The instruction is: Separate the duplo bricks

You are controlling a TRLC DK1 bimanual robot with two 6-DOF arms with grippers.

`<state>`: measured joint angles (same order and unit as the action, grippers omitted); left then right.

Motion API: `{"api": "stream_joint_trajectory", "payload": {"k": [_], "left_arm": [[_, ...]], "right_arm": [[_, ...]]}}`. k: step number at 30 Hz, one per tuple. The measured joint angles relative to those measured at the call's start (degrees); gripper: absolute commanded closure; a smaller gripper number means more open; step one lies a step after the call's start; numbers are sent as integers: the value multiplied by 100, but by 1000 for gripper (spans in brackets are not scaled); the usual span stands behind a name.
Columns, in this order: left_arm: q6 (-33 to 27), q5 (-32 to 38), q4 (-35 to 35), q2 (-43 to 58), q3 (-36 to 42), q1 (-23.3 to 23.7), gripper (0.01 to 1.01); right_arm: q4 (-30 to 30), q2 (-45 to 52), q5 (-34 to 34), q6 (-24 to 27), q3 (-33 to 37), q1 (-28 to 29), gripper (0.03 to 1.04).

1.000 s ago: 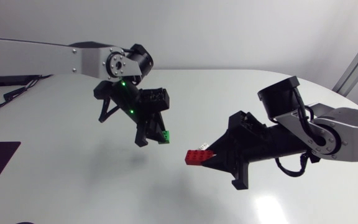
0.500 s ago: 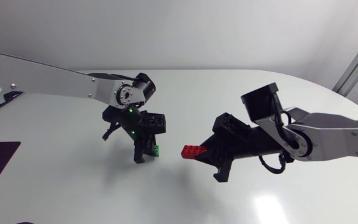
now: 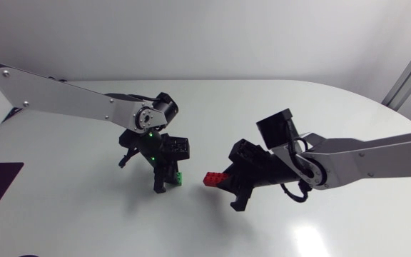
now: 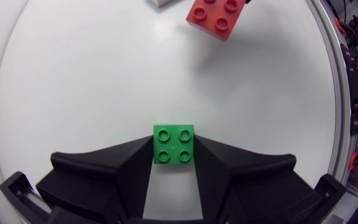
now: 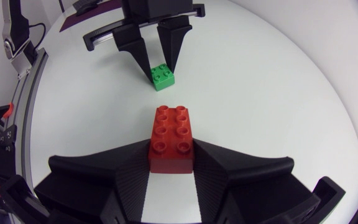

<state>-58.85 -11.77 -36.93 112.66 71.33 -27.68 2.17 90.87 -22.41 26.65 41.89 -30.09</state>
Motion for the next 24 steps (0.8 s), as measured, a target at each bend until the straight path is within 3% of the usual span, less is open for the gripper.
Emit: {"api": "stream_joint_trajectory", "payload": {"k": [10, 24], "left_arm": [[0, -142, 72, -4, -129, 190, 70], [498, -608, 223, -879, -162, 476, 48]], "right_arm": [[256, 645, 433, -186, 382, -308, 834], [468, 1344, 704, -251, 848, -400, 821]]}}
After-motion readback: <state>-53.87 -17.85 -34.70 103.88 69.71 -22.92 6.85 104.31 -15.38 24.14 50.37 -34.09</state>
